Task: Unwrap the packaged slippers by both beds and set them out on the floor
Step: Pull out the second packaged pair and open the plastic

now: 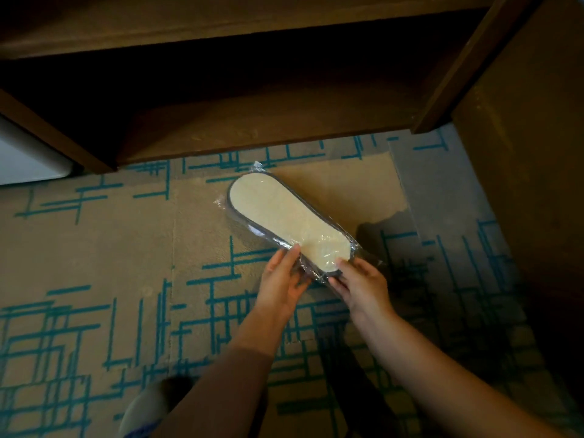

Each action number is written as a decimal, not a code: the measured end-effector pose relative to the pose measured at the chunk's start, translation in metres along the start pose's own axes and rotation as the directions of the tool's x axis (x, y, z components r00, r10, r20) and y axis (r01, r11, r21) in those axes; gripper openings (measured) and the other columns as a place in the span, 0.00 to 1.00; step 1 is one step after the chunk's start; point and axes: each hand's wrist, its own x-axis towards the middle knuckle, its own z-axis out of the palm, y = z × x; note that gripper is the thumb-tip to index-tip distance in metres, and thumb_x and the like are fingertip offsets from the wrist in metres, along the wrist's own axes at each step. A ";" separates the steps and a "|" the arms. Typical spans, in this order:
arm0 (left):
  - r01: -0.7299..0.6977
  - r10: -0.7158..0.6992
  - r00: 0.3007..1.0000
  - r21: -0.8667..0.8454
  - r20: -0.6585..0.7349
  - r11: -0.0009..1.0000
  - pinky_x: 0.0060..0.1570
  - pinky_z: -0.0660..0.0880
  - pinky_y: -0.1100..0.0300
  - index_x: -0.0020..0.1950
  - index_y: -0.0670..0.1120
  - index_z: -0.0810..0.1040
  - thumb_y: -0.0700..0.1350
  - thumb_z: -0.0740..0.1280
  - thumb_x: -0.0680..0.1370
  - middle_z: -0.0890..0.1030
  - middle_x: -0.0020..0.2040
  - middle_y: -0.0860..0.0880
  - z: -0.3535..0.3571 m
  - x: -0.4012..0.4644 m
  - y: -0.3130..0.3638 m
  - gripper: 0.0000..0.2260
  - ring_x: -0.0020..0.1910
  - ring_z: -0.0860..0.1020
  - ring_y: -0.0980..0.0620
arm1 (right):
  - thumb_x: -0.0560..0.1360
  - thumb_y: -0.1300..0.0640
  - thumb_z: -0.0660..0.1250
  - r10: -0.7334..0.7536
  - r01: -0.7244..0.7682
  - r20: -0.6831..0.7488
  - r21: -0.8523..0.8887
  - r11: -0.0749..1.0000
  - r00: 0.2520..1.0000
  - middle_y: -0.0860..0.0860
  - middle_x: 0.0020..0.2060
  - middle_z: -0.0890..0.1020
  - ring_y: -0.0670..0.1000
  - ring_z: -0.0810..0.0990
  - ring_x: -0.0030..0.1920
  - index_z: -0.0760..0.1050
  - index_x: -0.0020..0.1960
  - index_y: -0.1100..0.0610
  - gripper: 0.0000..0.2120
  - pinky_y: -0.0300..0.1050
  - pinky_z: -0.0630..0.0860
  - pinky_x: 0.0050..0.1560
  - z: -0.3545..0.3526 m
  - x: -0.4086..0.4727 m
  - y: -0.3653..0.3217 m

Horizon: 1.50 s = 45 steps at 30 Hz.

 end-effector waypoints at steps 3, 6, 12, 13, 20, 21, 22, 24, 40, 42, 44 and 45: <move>0.089 -0.091 0.995 -0.048 -0.030 0.995 0.51 0.78 0.53 0.58 0.45 0.76 0.48 0.68 0.73 0.82 0.53 0.44 0.005 -0.002 -0.007 0.15 0.49 0.82 0.48 | 0.75 0.64 0.66 -0.037 0.037 0.019 0.001 0.999 0.999 0.56 0.48 0.81 0.55 0.81 0.51 0.75 0.44 0.56 0.04 0.42 0.79 0.47 0.007 0.001 -0.002; 0.035 -0.060 0.979 -0.127 -0.193 0.991 0.44 0.78 0.57 0.55 0.43 0.77 0.42 0.67 0.74 0.82 0.48 0.44 0.009 0.003 0.000 0.11 0.45 0.81 0.49 | 0.75 0.63 0.66 -0.110 0.116 0.072 -0.080 0.990 0.991 0.53 0.45 0.81 0.51 0.81 0.46 0.75 0.43 0.53 0.06 0.41 0.79 0.46 0.005 -0.001 -0.007; 0.069 -0.084 0.992 -0.152 -0.098 0.986 0.58 0.73 0.49 0.63 0.47 0.72 0.53 0.66 0.74 0.79 0.56 0.44 -0.011 0.013 0.035 0.20 0.56 0.78 0.46 | 0.76 0.63 0.64 -0.069 0.067 0.027 0.059 0.996 0.997 0.53 0.41 0.78 0.50 0.77 0.42 0.74 0.53 0.61 0.06 0.43 0.76 0.43 -0.031 0.011 -0.021; 0.075 -0.090 0.991 -0.146 -0.099 0.987 0.60 0.72 0.49 0.63 0.48 0.71 0.56 0.65 0.73 0.78 0.56 0.44 -0.019 0.014 0.040 0.21 0.57 0.77 0.46 | 0.76 0.62 0.63 -0.061 0.059 0.027 0.053 0.997 0.998 0.53 0.41 0.78 0.50 0.77 0.41 0.74 0.51 0.61 0.05 0.42 0.75 0.43 -0.038 0.016 -0.024; 0.041 -0.052 0.939 -0.041 -0.340 0.998 0.48 0.76 0.58 0.64 0.45 0.72 0.43 0.65 0.75 0.79 0.58 0.47 -0.039 0.029 0.041 0.17 0.51 0.79 0.50 | 0.78 0.61 0.60 0.006 -0.010 0.132 0.031 0.999 0.991 0.55 0.47 0.78 0.52 0.78 0.46 0.71 0.57 0.58 0.08 0.45 0.74 0.42 -0.055 0.046 -0.018; 0.020 -0.041 0.929 -0.059 -0.368 0.998 0.53 0.75 0.57 0.63 0.45 0.72 0.42 0.65 0.76 0.78 0.60 0.46 -0.039 0.031 0.044 0.15 0.55 0.78 0.49 | 0.79 0.61 0.58 0.007 -0.014 0.119 0.051 0.999 0.993 0.56 0.48 0.77 0.53 0.78 0.47 0.70 0.58 0.58 0.08 0.47 0.74 0.43 -0.055 0.048 -0.017; -0.007 -0.021 0.921 -0.071 -0.389 0.997 0.58 0.72 0.57 0.64 0.45 0.72 0.43 0.64 0.76 0.77 0.63 0.46 -0.041 0.031 0.048 0.16 0.60 0.76 0.49 | 0.80 0.61 0.57 0.014 -0.023 0.102 0.086 0.996 0.995 0.56 0.49 0.77 0.55 0.78 0.48 0.69 0.60 0.58 0.09 0.49 0.75 0.44 -0.055 0.050 -0.017; -0.092 0.067 0.906 -0.038 -0.417 0.995 0.63 0.69 0.59 0.68 0.43 0.69 0.41 0.60 0.78 0.71 0.70 0.44 -0.049 0.029 0.059 0.18 0.68 0.71 0.48 | 0.81 0.60 0.54 0.027 -0.034 0.045 0.165 0.986 0.999 0.58 0.58 0.74 0.59 0.75 0.57 0.64 0.67 0.59 0.16 0.53 0.72 0.51 -0.060 0.057 -0.018; 0.012 0.463 0.880 0.971 0.103 -0.239 0.71 0.58 0.42 0.72 0.53 0.58 0.56 0.57 0.77 0.60 0.72 0.42 -0.069 0.007 0.029 0.24 0.72 0.58 0.42 | 0.81 0.59 0.54 0.087 -0.021 -0.137 0.425 0.905 0.987 0.59 0.65 0.72 0.58 0.68 0.69 0.66 0.68 0.57 0.16 0.52 0.69 0.64 -0.076 0.058 -0.030; 0.009 0.338 0.936 0.951 0.101 -0.309 0.71 0.57 0.43 0.73 0.54 0.55 0.58 0.55 0.77 0.58 0.73 0.44 -0.067 0.017 0.028 0.25 0.73 0.56 0.43 | 0.80 0.58 0.55 0.106 -0.046 -0.125 0.409 0.911 0.986 0.59 0.60 0.75 0.58 0.70 0.67 0.70 0.59 0.58 0.11 0.52 0.70 0.60 -0.076 0.058 -0.029; 0.058 0.353 0.934 0.948 0.060 -0.314 0.71 0.56 0.41 0.73 0.53 0.54 0.57 0.55 0.77 0.56 0.75 0.44 -0.071 0.021 0.030 0.26 0.74 0.55 0.42 | 0.80 0.58 0.55 0.117 -0.062 -0.114 0.401 0.914 0.986 0.58 0.52 0.76 0.58 0.70 0.66 0.72 0.51 0.58 0.07 0.52 0.71 0.58 -0.075 0.058 -0.029; 0.097 0.378 0.925 0.948 0.027 -0.305 0.72 0.55 0.40 0.74 0.53 0.53 0.57 0.55 0.77 0.55 0.76 0.43 -0.074 0.021 0.033 0.26 0.74 0.53 0.42 | 0.80 0.58 0.55 0.116 -0.067 -0.101 0.396 0.916 0.988 0.58 0.48 0.76 0.58 0.69 0.67 0.72 0.52 0.58 0.07 0.52 0.71 0.58 -0.075 0.059 -0.028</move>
